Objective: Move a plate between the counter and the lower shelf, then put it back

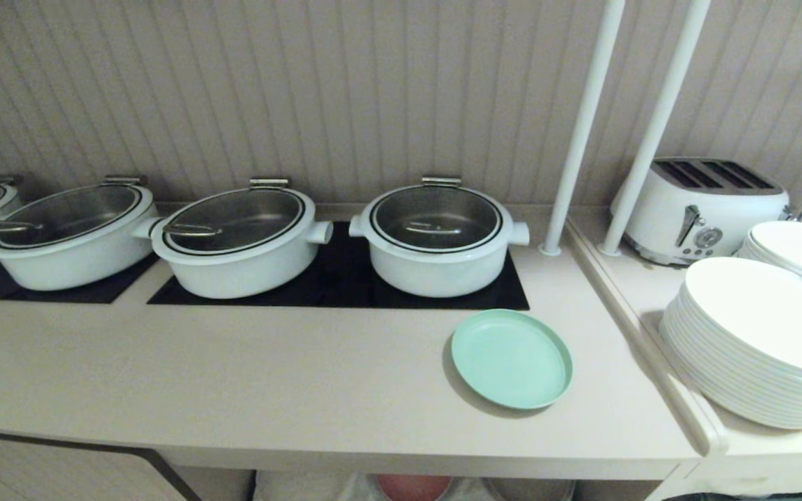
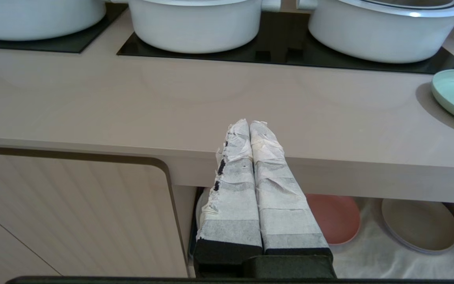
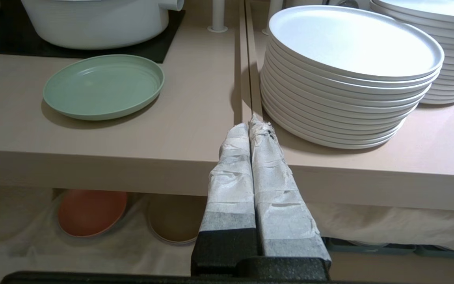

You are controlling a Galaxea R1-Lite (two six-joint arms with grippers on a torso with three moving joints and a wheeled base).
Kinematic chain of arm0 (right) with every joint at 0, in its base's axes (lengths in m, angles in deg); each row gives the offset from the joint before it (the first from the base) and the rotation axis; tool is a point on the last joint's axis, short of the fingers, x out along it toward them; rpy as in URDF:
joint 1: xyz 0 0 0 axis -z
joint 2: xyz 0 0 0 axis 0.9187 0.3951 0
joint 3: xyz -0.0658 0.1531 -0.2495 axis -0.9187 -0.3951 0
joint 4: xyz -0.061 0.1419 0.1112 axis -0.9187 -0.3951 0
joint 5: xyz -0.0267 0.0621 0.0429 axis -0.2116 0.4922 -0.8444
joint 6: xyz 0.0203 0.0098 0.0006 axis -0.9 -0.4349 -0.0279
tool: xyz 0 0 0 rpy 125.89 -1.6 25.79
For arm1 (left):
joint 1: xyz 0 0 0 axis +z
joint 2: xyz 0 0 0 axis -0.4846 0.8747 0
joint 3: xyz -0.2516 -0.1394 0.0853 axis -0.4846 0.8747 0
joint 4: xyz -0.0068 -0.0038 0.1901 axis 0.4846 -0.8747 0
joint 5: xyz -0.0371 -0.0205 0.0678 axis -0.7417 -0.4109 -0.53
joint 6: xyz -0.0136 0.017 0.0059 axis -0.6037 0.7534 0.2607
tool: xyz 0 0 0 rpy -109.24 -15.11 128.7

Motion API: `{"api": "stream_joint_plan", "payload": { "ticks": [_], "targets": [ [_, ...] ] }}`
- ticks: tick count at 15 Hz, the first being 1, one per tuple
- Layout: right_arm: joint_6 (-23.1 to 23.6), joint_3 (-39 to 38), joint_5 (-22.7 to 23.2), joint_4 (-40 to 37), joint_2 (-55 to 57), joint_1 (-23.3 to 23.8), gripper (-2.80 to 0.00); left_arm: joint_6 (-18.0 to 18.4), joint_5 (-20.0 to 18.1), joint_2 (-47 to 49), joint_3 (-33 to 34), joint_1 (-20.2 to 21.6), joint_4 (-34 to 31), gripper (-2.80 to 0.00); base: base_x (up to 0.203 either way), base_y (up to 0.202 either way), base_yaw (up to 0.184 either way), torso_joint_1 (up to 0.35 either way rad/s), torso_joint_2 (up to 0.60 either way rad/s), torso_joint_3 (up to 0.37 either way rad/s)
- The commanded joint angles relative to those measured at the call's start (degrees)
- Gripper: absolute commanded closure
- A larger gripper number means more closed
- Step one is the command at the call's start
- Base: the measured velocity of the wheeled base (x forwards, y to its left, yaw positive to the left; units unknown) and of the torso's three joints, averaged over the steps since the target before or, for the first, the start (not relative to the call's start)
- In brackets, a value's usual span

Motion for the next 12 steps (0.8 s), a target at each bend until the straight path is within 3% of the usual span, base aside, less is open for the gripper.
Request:
{"api": "stream_joint_plan", "payload": {
  "ticks": [1, 6, 12],
  "targets": [
    [0.88, -0.02, 0.0, -0.04, 0.1, -0.01, 0.0, -0.03, 0.02, -0.02, 0.0, 0.0, 0.01, 0.0, 0.0, 0.0, 0.0, 0.0, 0.0, 0.0],
    [-2.45, 0.06, -0.26, -0.04, 0.1, -0.01, 0.0, -0.03, 0.02, -0.02, 0.0, 0.0, 0.01, 0.0, 0.0, 0.0, 0.0, 0.0, 0.0, 0.0],
    [-2.37, 0.06, -0.26, -0.04, 0.1, -0.01, 0.0, -0.03, 0.02, -0.02, 0.0, 0.0, 0.01, 0.0, 0.0, 0.0, 0.0, 0.0, 0.0, 0.0]
  ]
}}
